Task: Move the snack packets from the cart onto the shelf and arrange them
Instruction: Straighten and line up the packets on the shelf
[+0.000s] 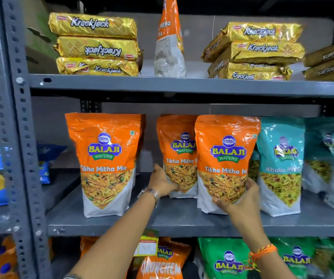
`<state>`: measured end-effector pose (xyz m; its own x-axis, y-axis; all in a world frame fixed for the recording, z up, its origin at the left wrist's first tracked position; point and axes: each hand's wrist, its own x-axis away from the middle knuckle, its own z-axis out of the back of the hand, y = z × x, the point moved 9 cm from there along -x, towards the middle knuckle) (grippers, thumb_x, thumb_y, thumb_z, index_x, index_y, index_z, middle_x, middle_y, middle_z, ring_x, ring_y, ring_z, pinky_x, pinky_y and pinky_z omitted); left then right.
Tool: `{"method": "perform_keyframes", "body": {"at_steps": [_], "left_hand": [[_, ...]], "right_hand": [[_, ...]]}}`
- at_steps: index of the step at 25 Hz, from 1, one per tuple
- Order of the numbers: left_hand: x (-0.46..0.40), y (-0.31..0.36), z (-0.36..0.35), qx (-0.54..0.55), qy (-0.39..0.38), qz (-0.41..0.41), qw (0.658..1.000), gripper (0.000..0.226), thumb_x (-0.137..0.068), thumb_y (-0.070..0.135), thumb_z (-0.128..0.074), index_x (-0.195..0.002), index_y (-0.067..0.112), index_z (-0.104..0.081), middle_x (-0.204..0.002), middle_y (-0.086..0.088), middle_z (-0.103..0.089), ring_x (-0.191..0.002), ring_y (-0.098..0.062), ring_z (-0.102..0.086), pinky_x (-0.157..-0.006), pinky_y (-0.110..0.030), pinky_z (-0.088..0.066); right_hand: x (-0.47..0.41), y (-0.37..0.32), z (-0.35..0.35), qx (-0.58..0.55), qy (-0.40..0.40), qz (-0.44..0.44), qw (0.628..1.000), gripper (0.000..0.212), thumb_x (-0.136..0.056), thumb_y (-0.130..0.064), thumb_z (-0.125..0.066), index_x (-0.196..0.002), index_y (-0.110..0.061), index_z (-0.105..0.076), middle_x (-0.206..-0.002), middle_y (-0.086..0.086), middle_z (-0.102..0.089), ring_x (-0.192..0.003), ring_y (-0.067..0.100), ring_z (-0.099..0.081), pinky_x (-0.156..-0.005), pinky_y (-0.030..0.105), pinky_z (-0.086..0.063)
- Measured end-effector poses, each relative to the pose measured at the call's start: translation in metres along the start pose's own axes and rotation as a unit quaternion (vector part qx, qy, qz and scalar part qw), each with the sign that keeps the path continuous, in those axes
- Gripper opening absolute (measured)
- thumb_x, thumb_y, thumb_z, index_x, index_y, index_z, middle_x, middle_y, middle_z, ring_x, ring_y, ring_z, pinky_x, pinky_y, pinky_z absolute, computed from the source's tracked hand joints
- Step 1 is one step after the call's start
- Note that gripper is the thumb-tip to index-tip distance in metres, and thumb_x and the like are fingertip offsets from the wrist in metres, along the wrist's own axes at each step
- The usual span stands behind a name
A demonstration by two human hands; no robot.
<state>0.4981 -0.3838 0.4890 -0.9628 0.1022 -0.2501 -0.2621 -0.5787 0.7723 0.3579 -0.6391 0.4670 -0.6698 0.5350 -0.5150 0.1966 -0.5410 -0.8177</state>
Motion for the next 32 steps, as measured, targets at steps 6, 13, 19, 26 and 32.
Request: {"method": "perform_keyframes", "body": {"at_steps": [6,13,19,26,32], "left_hand": [[-0.021,-0.006,-0.018,0.048,-0.025,-0.032,0.998,0.114,-0.051,0.034,-0.095,-0.143,0.025,-0.026,-0.136,-0.005,-0.058,-0.129,-0.027,-0.054,-0.111,-0.042,-0.043],[-0.028,0.009,-0.031,0.044,-0.048,-0.013,0.998,0.103,-0.062,0.025,-0.093,-0.143,0.02,-0.029,-0.138,-0.008,-0.057,-0.13,-0.028,-0.053,-0.113,-0.045,-0.041],[-0.02,0.005,-0.03,0.071,-0.045,0.012,0.996,0.121,-0.059,0.024,-0.095,-0.15,0.019,-0.014,-0.145,-0.011,-0.051,-0.135,-0.032,-0.05,-0.113,-0.05,-0.041],[0.019,0.027,0.036,0.428,0.166,0.011,0.888,0.014,-0.098,0.017,-0.053,-0.108,0.019,-0.062,-0.123,-0.009,-0.067,-0.114,-0.027,-0.063,-0.088,-0.034,-0.046],[0.025,0.087,0.07,0.375,0.137,-0.172,0.901,0.031,-0.102,0.037,-0.05,-0.088,0.014,-0.064,-0.087,-0.002,-0.074,-0.081,-0.011,-0.072,-0.075,-0.029,-0.059]], "right_hand": [[-0.029,0.01,-0.004,-0.048,-0.089,-0.025,0.995,0.115,-0.055,-0.013,-0.095,-0.144,-0.015,-0.022,-0.135,0.008,-0.046,-0.123,0.024,-0.049,-0.103,0.044,-0.045],[-0.028,0.017,-0.009,-0.051,-0.142,-0.033,0.988,0.101,-0.055,-0.026,-0.093,-0.132,-0.032,-0.029,-0.125,0.002,-0.055,-0.117,0.028,-0.057,-0.092,0.054,-0.055],[-0.022,0.009,-0.01,-0.048,-0.159,-0.02,0.986,0.089,-0.063,-0.02,-0.092,-0.127,-0.025,-0.031,-0.124,0.003,-0.057,-0.115,0.025,-0.057,-0.095,0.043,-0.052],[-0.003,-0.015,-0.04,-0.053,-0.166,-0.005,0.985,0.089,-0.051,-0.028,-0.096,-0.121,-0.025,-0.04,-0.118,-0.002,-0.063,-0.109,0.022,-0.062,-0.09,0.043,-0.054],[0.003,-0.032,-0.049,-0.04,-0.154,0.0,0.987,0.096,-0.042,-0.03,-0.099,-0.114,-0.022,-0.036,-0.107,-0.003,-0.059,-0.098,0.018,-0.058,-0.087,0.036,-0.053]]}}
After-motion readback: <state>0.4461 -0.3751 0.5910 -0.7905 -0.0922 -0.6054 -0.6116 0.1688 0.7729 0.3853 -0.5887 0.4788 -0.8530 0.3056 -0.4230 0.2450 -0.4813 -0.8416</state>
